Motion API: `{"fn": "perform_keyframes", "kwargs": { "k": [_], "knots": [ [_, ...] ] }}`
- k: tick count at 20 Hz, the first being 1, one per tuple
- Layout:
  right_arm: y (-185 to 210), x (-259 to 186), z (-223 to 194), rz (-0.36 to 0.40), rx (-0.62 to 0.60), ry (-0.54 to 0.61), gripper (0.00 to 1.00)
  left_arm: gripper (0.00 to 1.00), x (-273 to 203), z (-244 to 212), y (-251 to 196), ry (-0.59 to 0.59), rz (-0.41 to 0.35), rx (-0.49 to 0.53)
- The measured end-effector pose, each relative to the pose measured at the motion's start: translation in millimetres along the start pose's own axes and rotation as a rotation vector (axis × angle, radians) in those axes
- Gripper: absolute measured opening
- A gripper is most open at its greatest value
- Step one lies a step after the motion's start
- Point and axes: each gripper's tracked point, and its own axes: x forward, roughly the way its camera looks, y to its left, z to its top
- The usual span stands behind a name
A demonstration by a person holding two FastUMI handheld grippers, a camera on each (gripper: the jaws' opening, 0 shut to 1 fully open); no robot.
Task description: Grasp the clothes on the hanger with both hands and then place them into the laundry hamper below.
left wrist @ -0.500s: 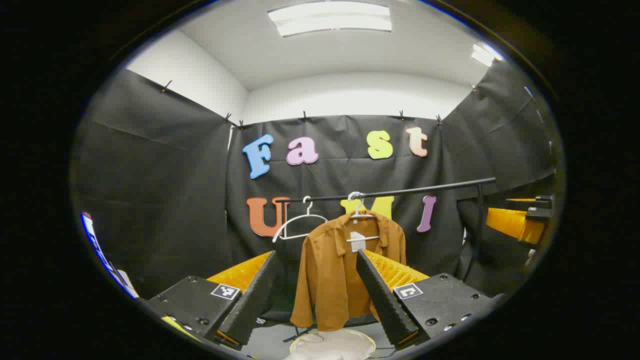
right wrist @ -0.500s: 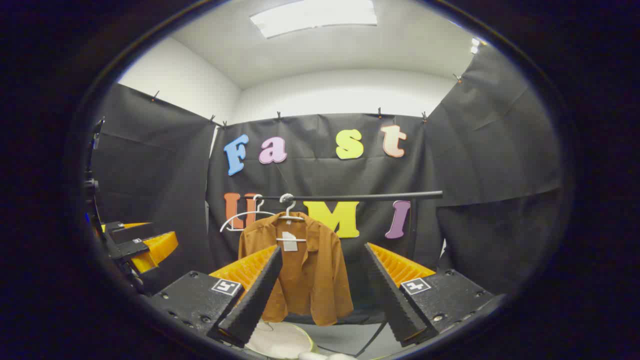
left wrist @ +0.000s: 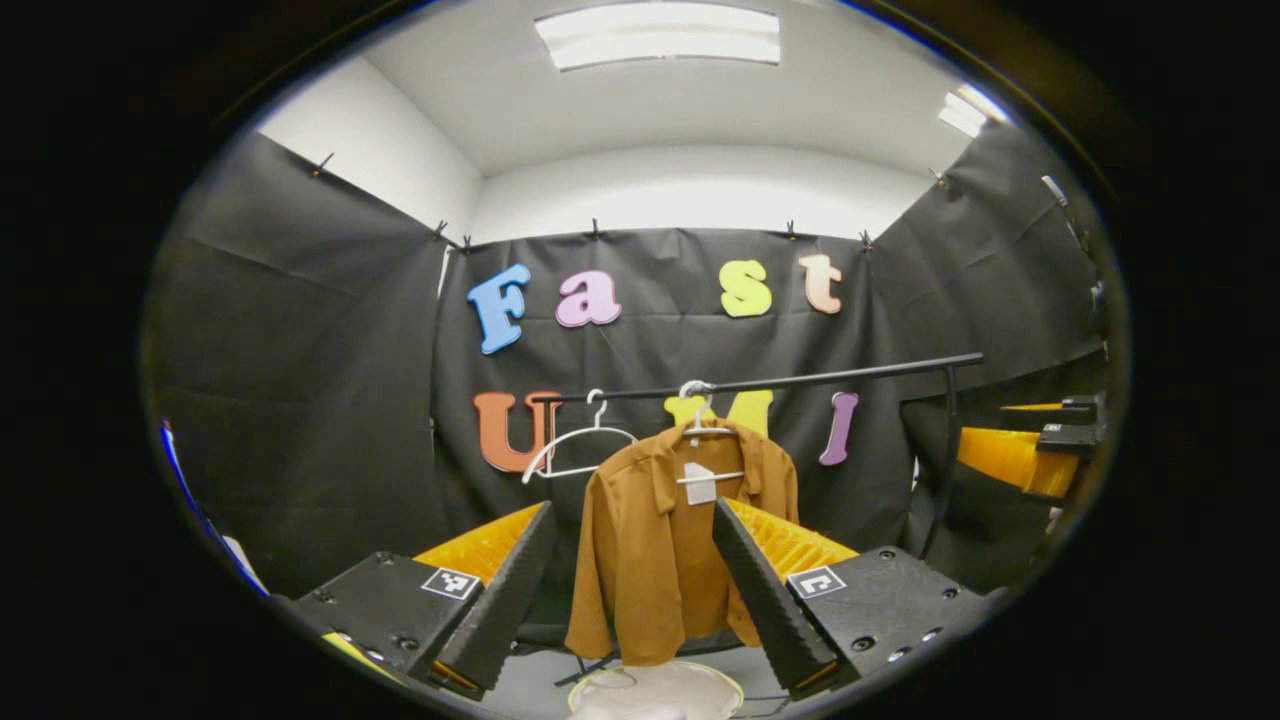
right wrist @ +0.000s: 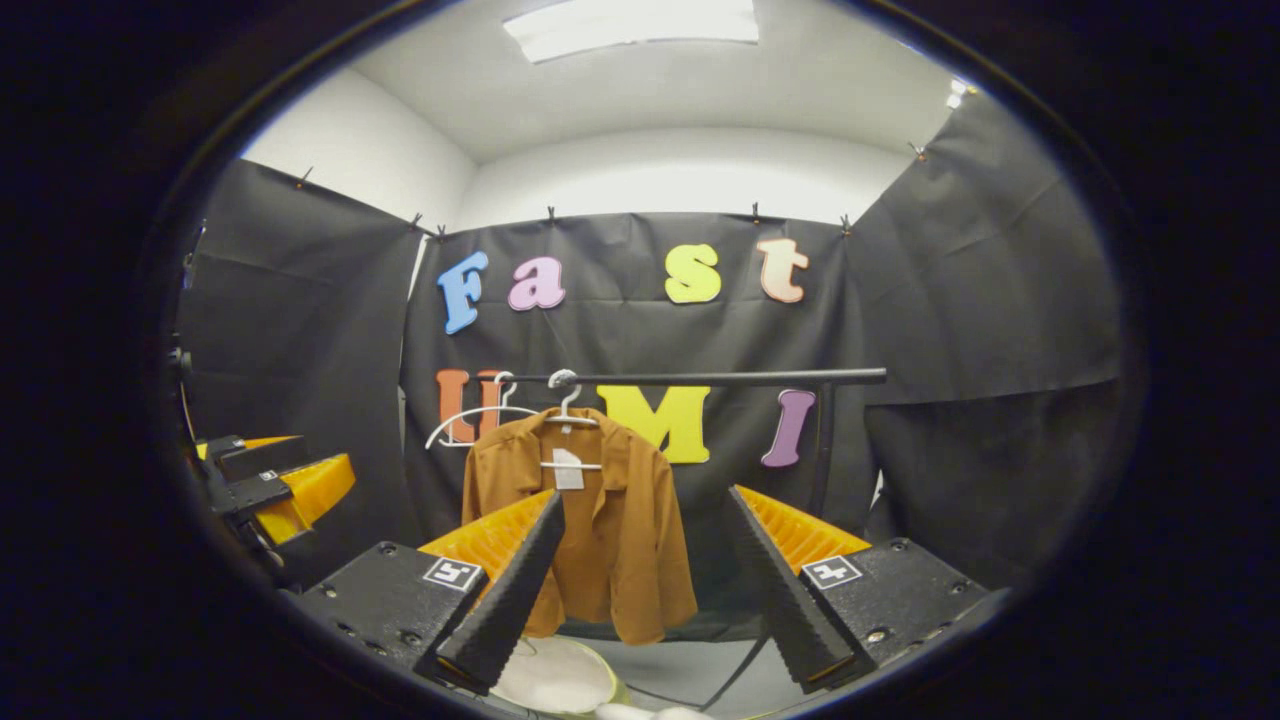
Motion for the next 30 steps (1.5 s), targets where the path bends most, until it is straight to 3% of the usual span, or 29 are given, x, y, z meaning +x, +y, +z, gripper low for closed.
{"fn": "perform_keyframes", "kwargs": {
  "k": [2, 6, 13, 18, 21, 22, 24, 30],
  "knots": [
    [3, 3, -2, -0.001, -0.008, -0.001, 1.00, 0.96, 2, -2, 2, -0.010, -0.008, -0.009],
    [7, 13, -8, 0.001, -0.019, 0.002, 1.00, 1.00, 12, -13, 6, -0.013, -0.010, -0.009],
    [12, 63, -28, 0.053, -0.032, 0.027, 1.00, 0.96, 61, -60, -16, 0.028, -0.043, 0.005],
    [5, 119, -64, 0.088, -0.019, 0.073, 1.00, 0.96, 114, -97, -36, 0.055, -0.064, -0.008],
    [3, 165, -81, 0.119, 0.000, 0.093, 1.00, 1.00, 154, -111, -45, 0.057, -0.056, 0.030],
    [3, 183, -88, 0.130, 0.000, 0.103, 1.00, 0.96, 170, -115, -51, 0.064, -0.059, 0.032],
    [1, 216, -97, 0.154, 0.016, 0.124, 1.00, 0.98, 202, -122, -59, 0.065, -0.055, 0.047],
    [1, 291, -103, 0.206, 0.010, 0.124, 1.00, 0.98, 288, -148, -42, 0.099, 0.055, 0.090]
  ]
}}
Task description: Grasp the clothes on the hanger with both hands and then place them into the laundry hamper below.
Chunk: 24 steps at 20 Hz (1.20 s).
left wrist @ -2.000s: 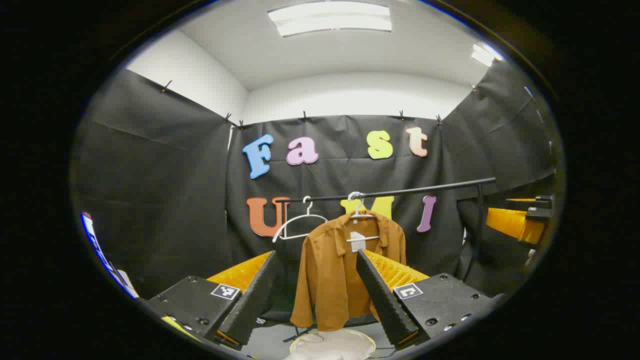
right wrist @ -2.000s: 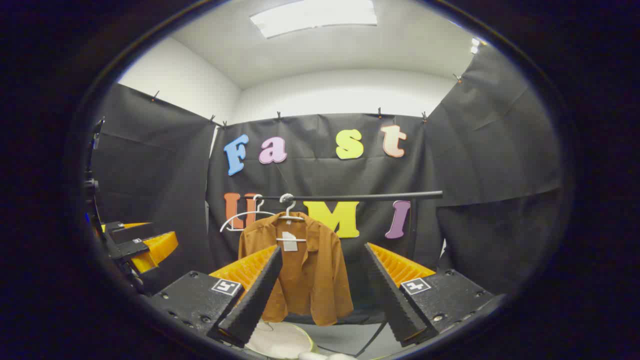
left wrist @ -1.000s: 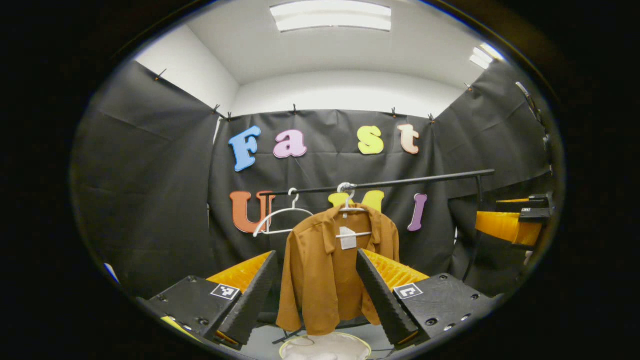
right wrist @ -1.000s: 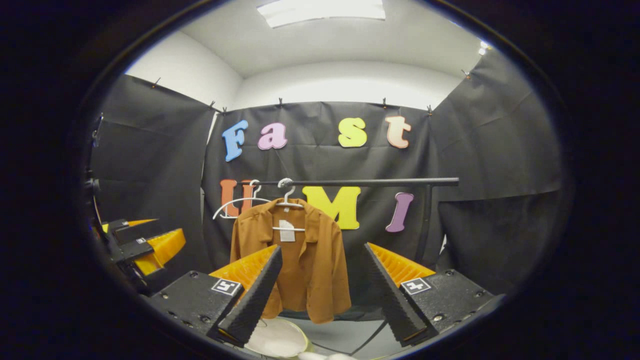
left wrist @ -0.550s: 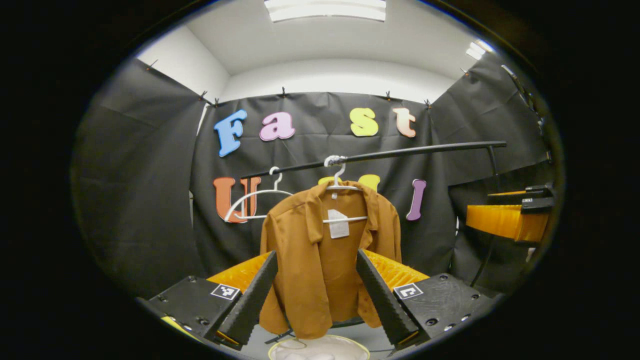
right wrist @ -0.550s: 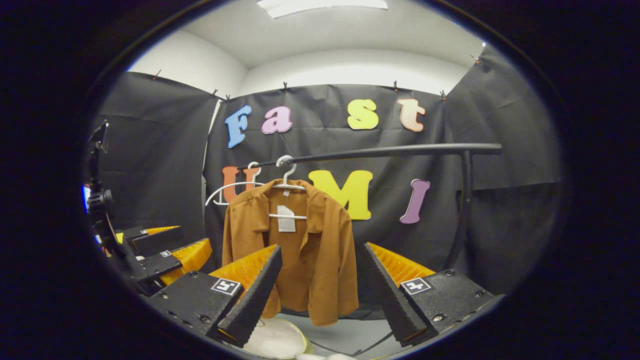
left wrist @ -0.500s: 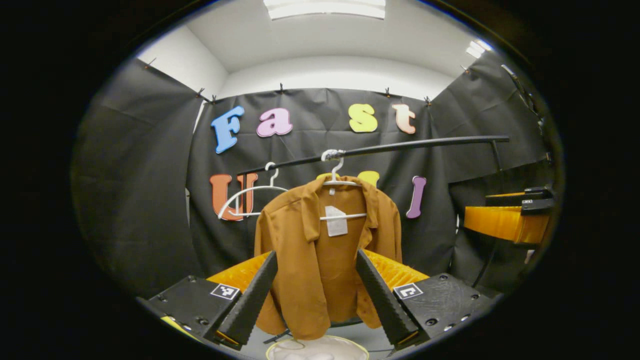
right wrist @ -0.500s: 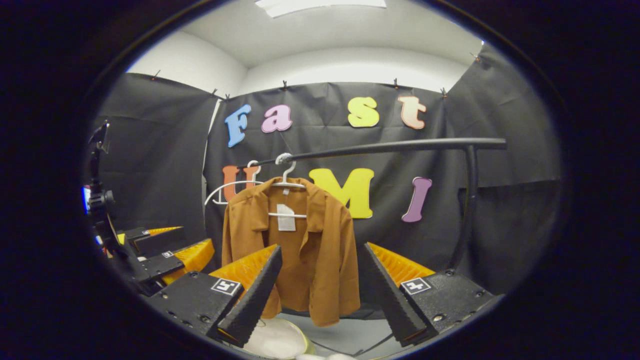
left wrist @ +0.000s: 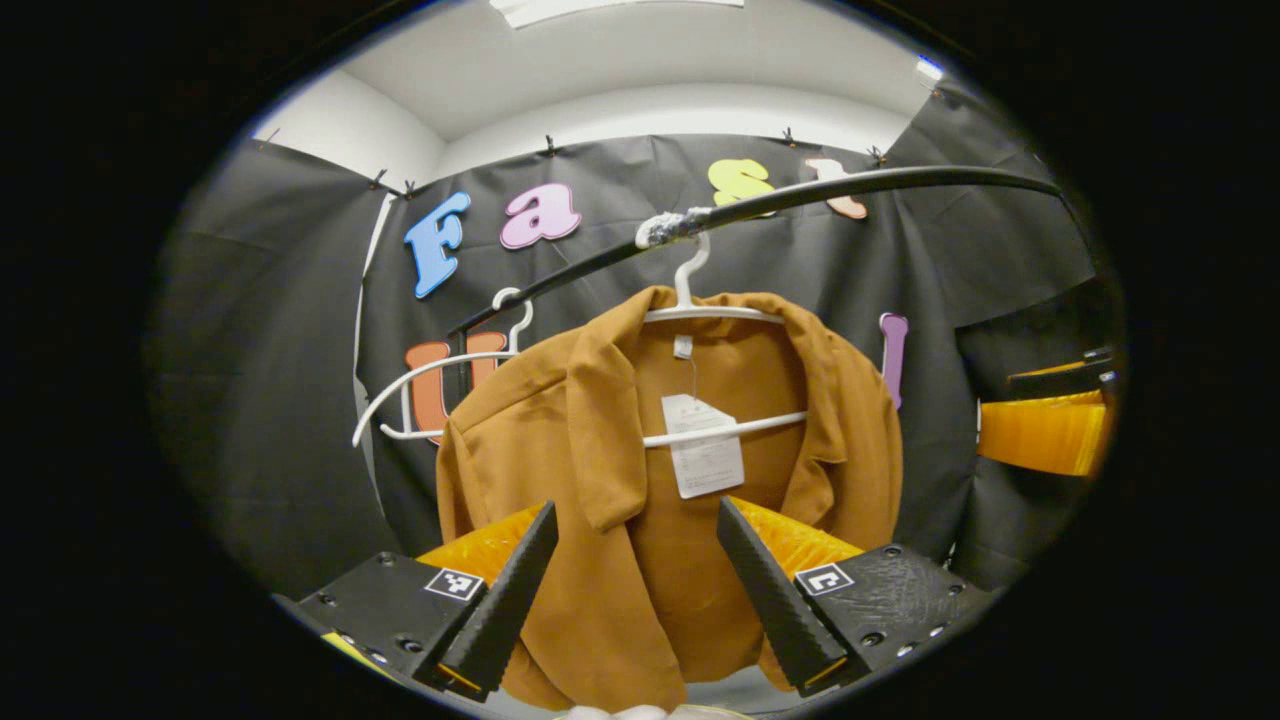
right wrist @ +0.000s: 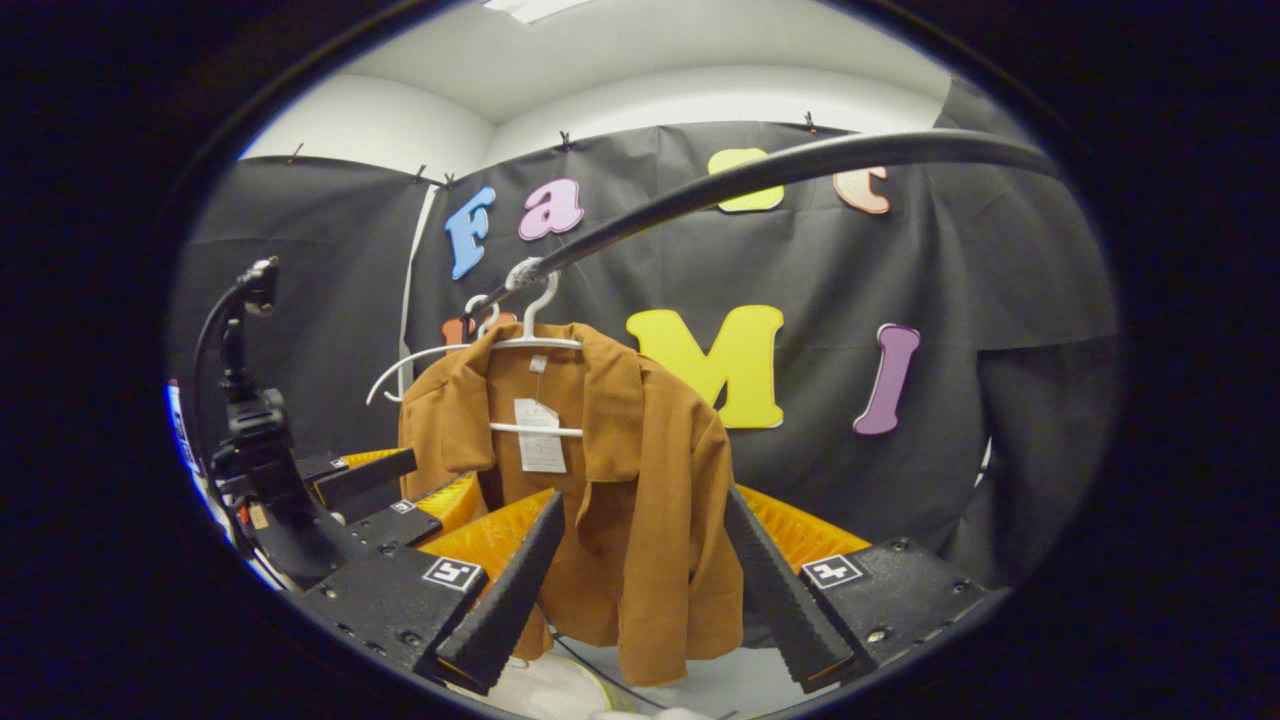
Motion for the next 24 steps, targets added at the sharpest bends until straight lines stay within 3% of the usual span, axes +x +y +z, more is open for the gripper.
{"fn": "perform_keyframes", "kwargs": {
  "k": [7, 10, 13, 15, 17, 18, 19, 22, 24],
  "knots": [
    [7, 62, -17, 0.066, 0.012, 0.041, 1.00, 0.98, 47, 0, 9, 0.002, 0.069, -0.008],
    [12, 82, -19, 0.059, 0.018, 0.050, 1.00, 0.99, 54, 1, 15, 0.001, 0.082, 0.004],
    [18, 103, -22, 0.045, 0.014, 0.059, 0.96, 0.95, 56, 0, 23, -0.003, 0.093, 0.000],
    [23, 114, -25, 0.033, 0.016, 0.061, 0.95, 0.85, 55, -1, 24, 0.001, 0.089, 0.009],
    [27, 126, -28, 0.014, 0.010, 0.062, 0.92, 0.84, 55, -2, 25, 0.011, 0.075, 0.015],
    [31, 132, -28, 0.018, 0.015, 0.055, 0.88, 0.73, 57, -4, 23, 0.021, 0.059, 0.013],
    [32, 136, -30, 0.014, 0.016, 0.064, 0.81, 0.75, 59, -7, 25, 0.030, 0.058, 0.009],
    [27, 145, -34, 0.001, 0.032, 0.072, 0.63, 0.48, 64, -12, 22, 0.059, 0.036, -0.017],
    [21, 143, -35, -0.005, 0.061, 0.068, 0.39, 0.27, 56, -10, 31, 0.057, 0.057, -0.028]
  ]
}}
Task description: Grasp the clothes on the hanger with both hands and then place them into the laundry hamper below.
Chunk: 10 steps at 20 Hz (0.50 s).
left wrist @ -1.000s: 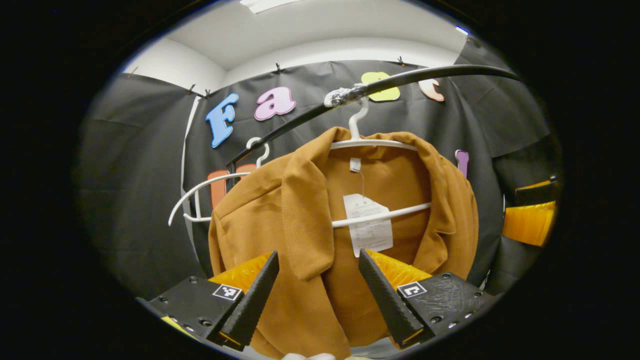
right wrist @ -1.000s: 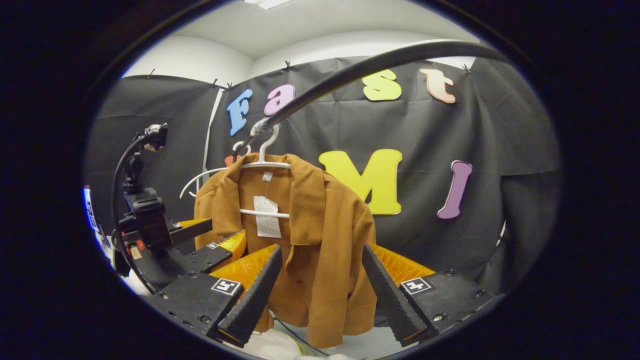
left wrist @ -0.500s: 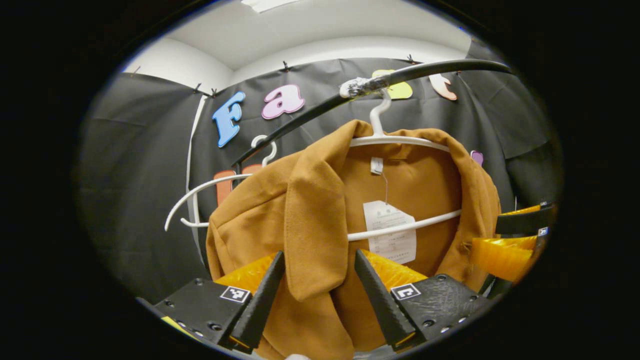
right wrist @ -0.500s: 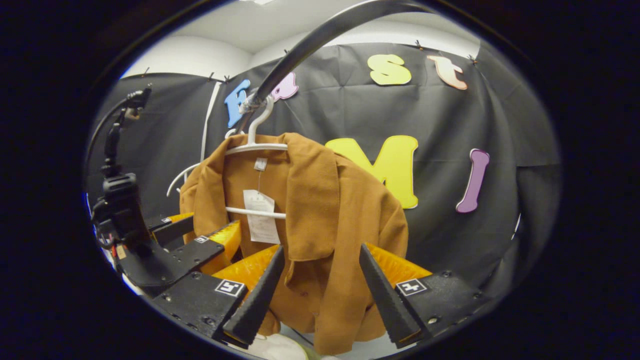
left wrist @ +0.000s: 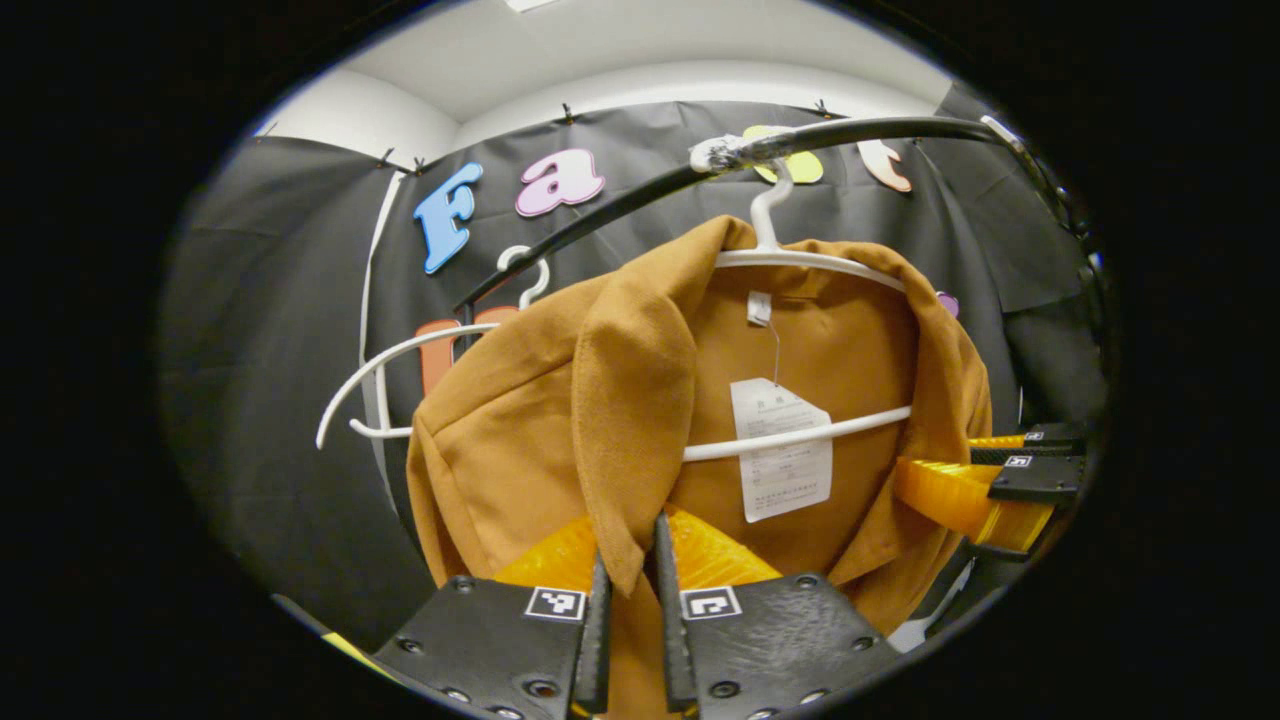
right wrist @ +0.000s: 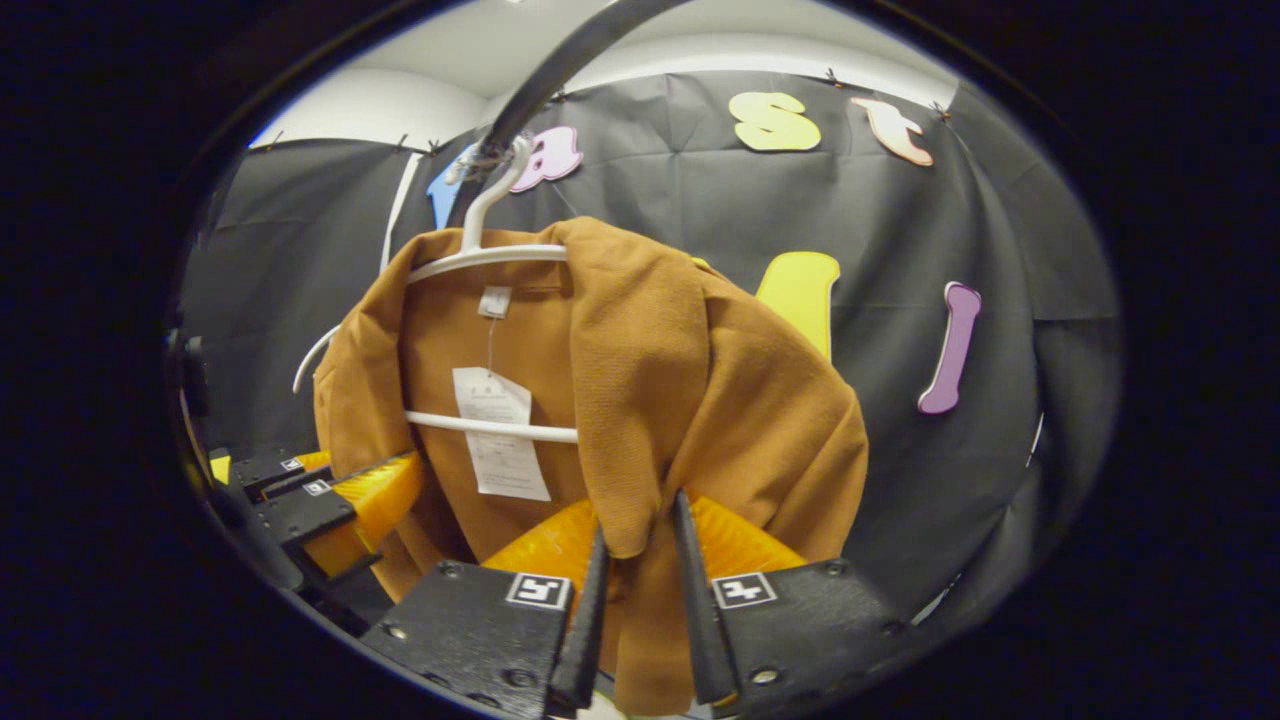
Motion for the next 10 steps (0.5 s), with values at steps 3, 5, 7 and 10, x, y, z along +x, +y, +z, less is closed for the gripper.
{"fn": "perform_keyframes", "kwargs": {
  "k": [3, 5, 7, 10],
  "knots": [
    [-7, -1, -3, 0.047, 0.052, 0.011, 0.10, 0.16, -5, 1, 3, -0.002, -0.016, -0.013],
    [-11, -1, -1, 0.092, 0.114, 0.010, 0.05, 0.00, -9, 0, 15, -0.004, 0.013, -0.025],
    [-17, -2, -1, 0.123, 0.148, 0.010, 0.04, 0.00, -11, -1, 19, 0.010, 0.013, -0.040],
    [-16, 0, -2, 0.202, 0.203, 0.022, 0.04, 0.00, -11, 0, 21, 0.011, 0.027, -0.022]
  ]
}}
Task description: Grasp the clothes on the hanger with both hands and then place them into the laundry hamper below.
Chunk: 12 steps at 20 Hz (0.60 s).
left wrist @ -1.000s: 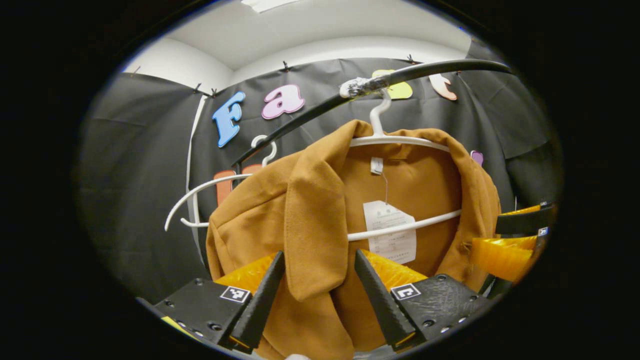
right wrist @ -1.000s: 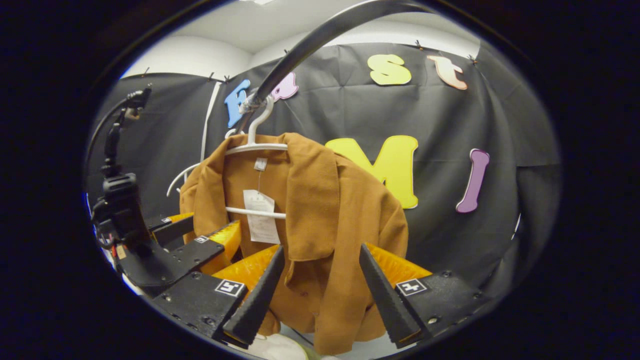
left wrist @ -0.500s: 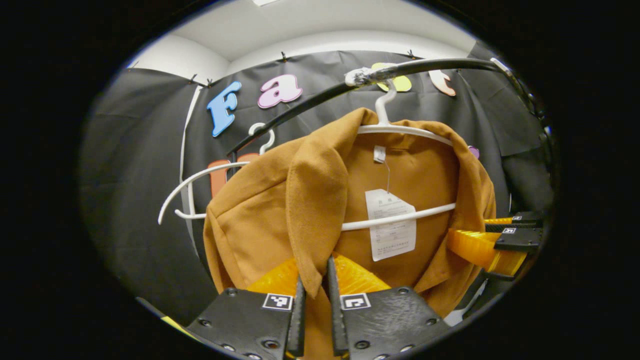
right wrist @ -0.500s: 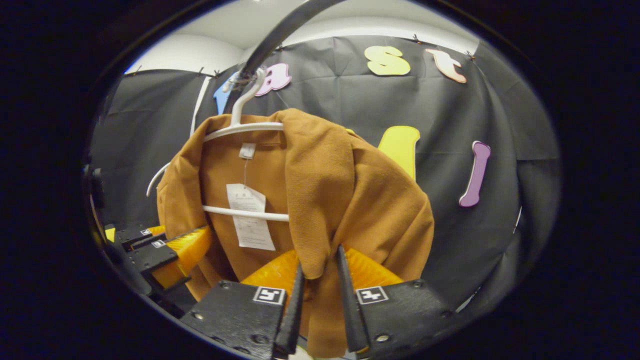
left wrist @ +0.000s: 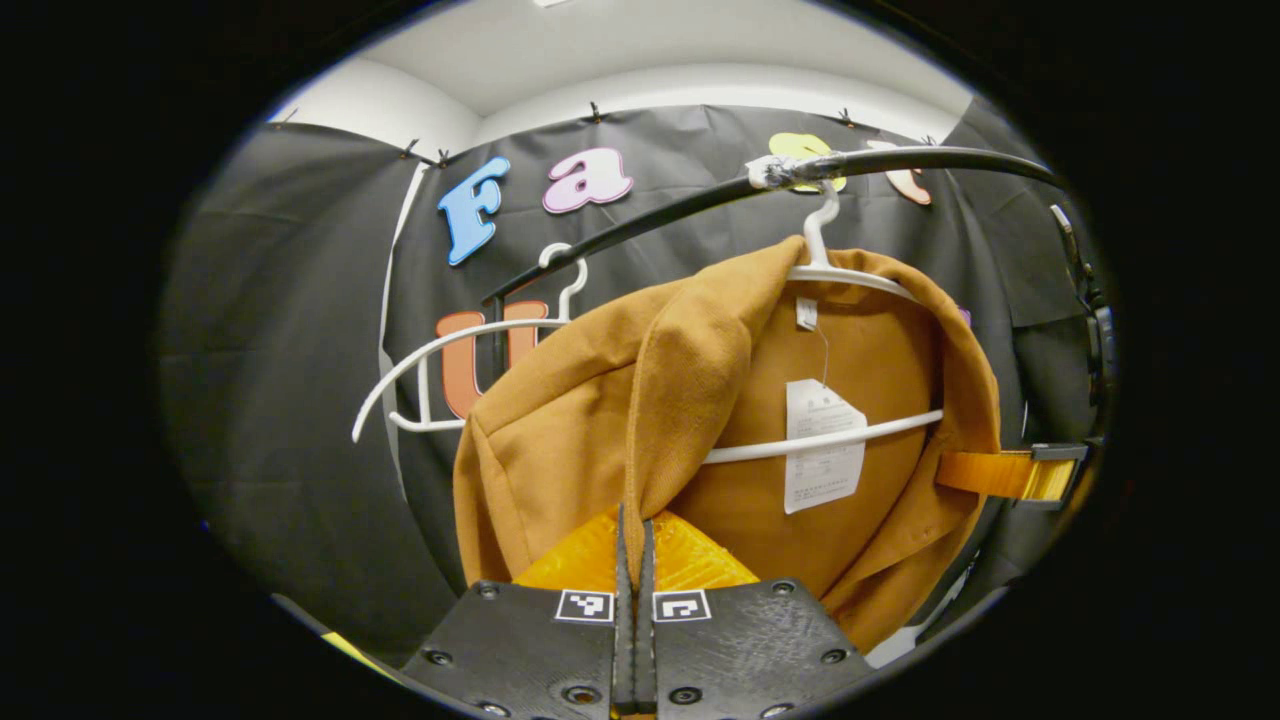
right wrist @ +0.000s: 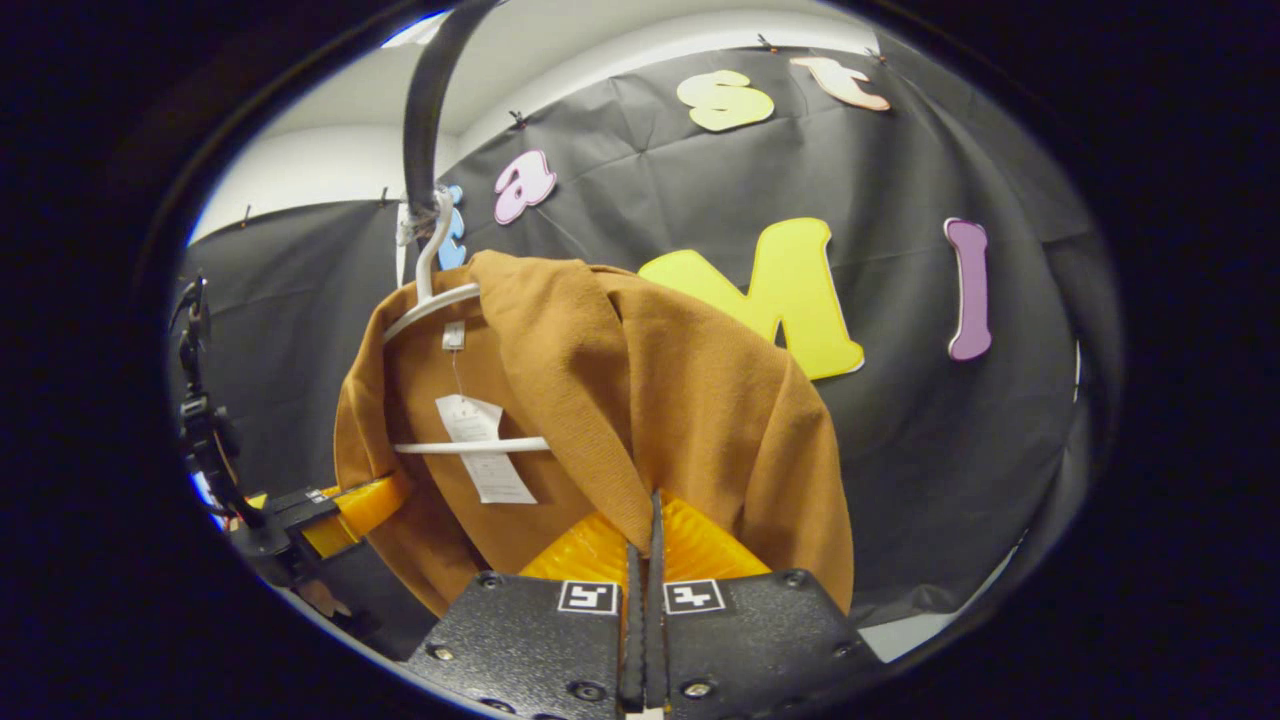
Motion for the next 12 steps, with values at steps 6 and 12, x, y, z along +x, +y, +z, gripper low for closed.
{"fn": "perform_keyframes", "kwargs": {
  "k": [6, 12],
  "knots": [
    [-3, -2, 8, 0.128, 0.113, 0.007, 0.04, 0.00, -3, 1, 3, 0.009, -0.006, -0.011],
    [-17, -21, 51, 0.295, 0.346, -0.058, 0.04, 0.00, -12, 29, 25, -0.036, 0.027, -0.022]
  ]
}}
